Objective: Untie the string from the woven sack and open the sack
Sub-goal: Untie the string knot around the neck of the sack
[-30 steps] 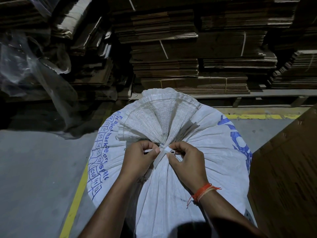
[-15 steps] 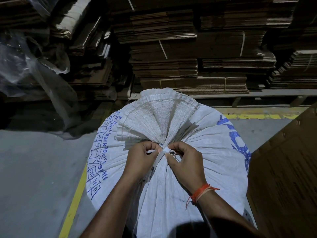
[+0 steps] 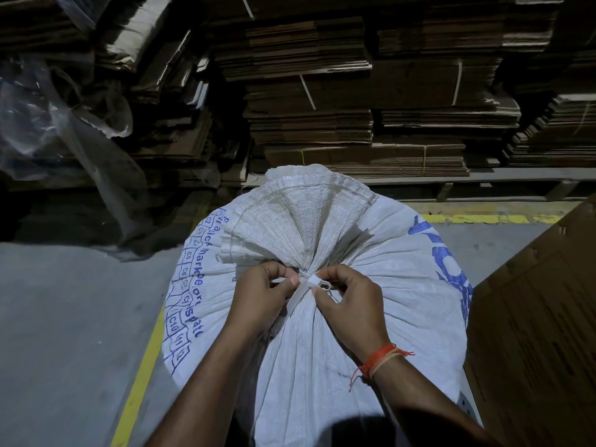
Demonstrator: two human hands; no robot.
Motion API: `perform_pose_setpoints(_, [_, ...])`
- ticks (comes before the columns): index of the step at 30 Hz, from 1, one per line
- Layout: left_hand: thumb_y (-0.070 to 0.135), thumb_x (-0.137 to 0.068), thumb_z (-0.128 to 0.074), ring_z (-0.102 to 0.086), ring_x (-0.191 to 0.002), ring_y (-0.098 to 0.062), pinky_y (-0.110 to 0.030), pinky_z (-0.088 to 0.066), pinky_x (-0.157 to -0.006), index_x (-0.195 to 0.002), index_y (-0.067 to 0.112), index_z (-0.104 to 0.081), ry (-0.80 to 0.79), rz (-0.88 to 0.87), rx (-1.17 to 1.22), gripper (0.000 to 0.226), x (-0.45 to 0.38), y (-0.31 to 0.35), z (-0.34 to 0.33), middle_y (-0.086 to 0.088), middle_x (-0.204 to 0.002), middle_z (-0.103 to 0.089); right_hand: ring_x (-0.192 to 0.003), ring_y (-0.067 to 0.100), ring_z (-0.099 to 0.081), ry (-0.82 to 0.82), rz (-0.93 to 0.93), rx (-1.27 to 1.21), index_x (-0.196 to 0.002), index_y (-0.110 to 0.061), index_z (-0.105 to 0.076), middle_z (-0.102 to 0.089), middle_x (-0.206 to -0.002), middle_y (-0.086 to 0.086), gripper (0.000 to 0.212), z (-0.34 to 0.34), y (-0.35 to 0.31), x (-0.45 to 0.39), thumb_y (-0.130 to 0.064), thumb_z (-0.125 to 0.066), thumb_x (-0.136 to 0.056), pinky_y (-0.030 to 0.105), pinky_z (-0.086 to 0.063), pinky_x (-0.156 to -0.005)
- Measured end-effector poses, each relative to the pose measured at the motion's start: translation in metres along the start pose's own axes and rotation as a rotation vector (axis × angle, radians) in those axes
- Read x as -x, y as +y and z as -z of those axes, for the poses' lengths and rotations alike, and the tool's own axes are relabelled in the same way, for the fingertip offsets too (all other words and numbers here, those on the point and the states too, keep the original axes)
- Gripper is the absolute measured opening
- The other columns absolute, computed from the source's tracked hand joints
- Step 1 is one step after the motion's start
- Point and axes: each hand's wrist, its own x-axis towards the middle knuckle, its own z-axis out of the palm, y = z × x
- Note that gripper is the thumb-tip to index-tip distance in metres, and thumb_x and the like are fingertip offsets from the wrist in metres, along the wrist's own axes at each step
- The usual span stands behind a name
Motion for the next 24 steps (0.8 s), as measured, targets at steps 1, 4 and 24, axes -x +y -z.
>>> perform_pose_setpoints(1, [0.014, -0.094, -0.073, -0.062, -0.055, -0.009, -0.026, -0.048, -0.055, -0.082, 0.015, -0.077, -0.003, 0.0, 0.005, 0.012, -0.0004, -0.0004, -0.0002, 0.004, -0.068, -0.074, -0.085, 0.003, -0.072, 0.001, -0.002, -0.002, -0.09, -0.026, -0.077, -0.077, -0.086, -0.014, 0.016, -0.0001, 0.0001, 0.0002, -0.014, -0.081, -0.081, 0.023, -0.059, -0.079])
perform_pose_setpoints(4, [0.016, -0.093, -0.075, -0.064, -0.058, -0.012, -0.029, -0.051, -0.057, -0.083, 0.016, -0.077, -0.007, -0.006, 0.01, 0.011, -0.0019, -0.002, -0.0016, 0.003, -0.071, -0.075, -0.085, 0.004, -0.072, 0.002, -0.003, 0.004, -0.091, -0.026, -0.076, -0.077, -0.086, -0.013, 0.015, -0.001, 0.0006, 0.0, -0.016, -0.081, -0.081, 0.027, -0.06, -0.08])
perform_pose_setpoints(24, [0.018, -0.092, -0.079, -0.066, -0.058, -0.007, -0.028, -0.052, -0.061, -0.084, 0.017, -0.081, 0.023, 0.056, 0.046, 0.008, -0.0016, -0.0028, -0.0011, 0.001, -0.07, -0.079, -0.087, 0.007, -0.07, -0.008, 0.041, 0.011, -0.092, -0.028, -0.073, -0.074, -0.088, -0.012, 0.017, -0.0006, -0.0016, 0.0011, -0.017, -0.078, -0.08, 0.034, -0.06, -0.08])
